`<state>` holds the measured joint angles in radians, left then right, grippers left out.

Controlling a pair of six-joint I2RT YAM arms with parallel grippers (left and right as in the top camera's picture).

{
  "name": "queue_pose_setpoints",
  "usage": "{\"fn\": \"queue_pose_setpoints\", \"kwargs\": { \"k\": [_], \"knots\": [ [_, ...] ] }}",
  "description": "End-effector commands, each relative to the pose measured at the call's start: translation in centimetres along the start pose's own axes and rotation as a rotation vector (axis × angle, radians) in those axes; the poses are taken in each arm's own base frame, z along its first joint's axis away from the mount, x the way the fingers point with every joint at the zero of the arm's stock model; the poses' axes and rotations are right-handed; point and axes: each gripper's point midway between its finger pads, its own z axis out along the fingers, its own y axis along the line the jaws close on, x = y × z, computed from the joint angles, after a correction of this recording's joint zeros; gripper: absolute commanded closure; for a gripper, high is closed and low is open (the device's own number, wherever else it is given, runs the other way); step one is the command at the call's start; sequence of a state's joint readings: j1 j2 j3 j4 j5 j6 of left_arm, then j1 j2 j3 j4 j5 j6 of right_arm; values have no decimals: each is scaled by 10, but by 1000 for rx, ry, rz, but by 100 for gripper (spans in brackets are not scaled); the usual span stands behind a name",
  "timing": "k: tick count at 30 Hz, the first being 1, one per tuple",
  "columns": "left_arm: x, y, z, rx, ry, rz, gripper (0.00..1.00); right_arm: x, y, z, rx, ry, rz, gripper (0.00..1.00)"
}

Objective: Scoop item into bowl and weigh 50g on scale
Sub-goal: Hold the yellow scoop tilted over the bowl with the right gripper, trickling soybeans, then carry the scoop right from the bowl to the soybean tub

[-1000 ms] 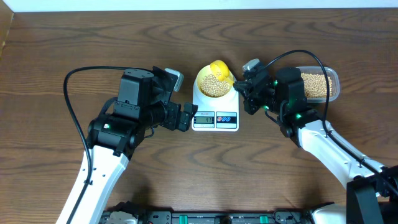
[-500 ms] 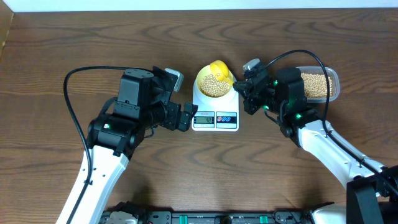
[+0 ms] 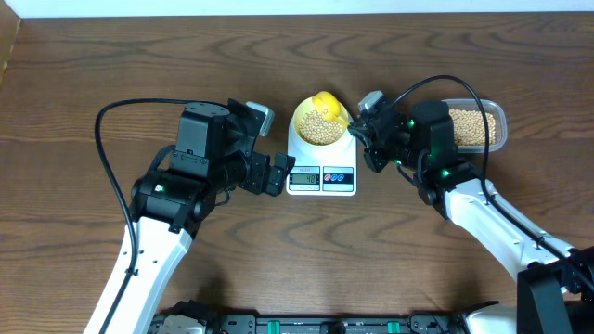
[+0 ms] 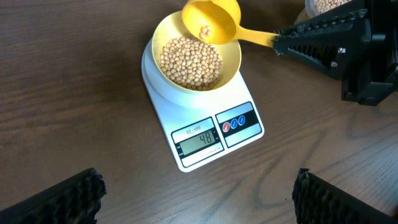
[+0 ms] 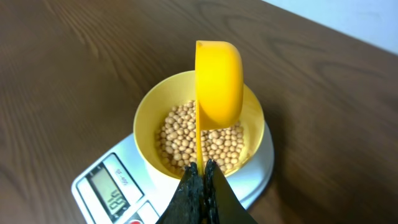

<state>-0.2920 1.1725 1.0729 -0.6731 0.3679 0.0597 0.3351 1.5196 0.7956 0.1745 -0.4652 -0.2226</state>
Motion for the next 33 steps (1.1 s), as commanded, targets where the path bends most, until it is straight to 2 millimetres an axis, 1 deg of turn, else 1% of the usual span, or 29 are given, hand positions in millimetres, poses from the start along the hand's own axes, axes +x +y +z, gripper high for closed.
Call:
{"fn": "queue_pose_setpoints", "kwargs": {
  "k": [1, 6, 18, 22, 27, 33],
  "knots": [
    [1, -2, 1, 11, 4, 10, 1, 3, -2, 2, 21, 14, -97, 99],
    [1, -2, 1, 10, 4, 10, 1, 3, -3, 2, 24, 14, -98, 99],
    [1, -2, 1, 10, 4, 10, 1, 2, -3, 2, 25, 11, -182, 99],
    [1, -2, 1, 10, 4, 10, 1, -1, 2, 4, 15, 4, -192, 99],
    [1, -2, 1, 11, 4, 10, 1, -8, 8, 6, 19, -18, -238, 99],
    [1, -2, 1, 11, 5, 10, 1, -8, 7, 7, 33, -12, -242, 99]
  ]
}}
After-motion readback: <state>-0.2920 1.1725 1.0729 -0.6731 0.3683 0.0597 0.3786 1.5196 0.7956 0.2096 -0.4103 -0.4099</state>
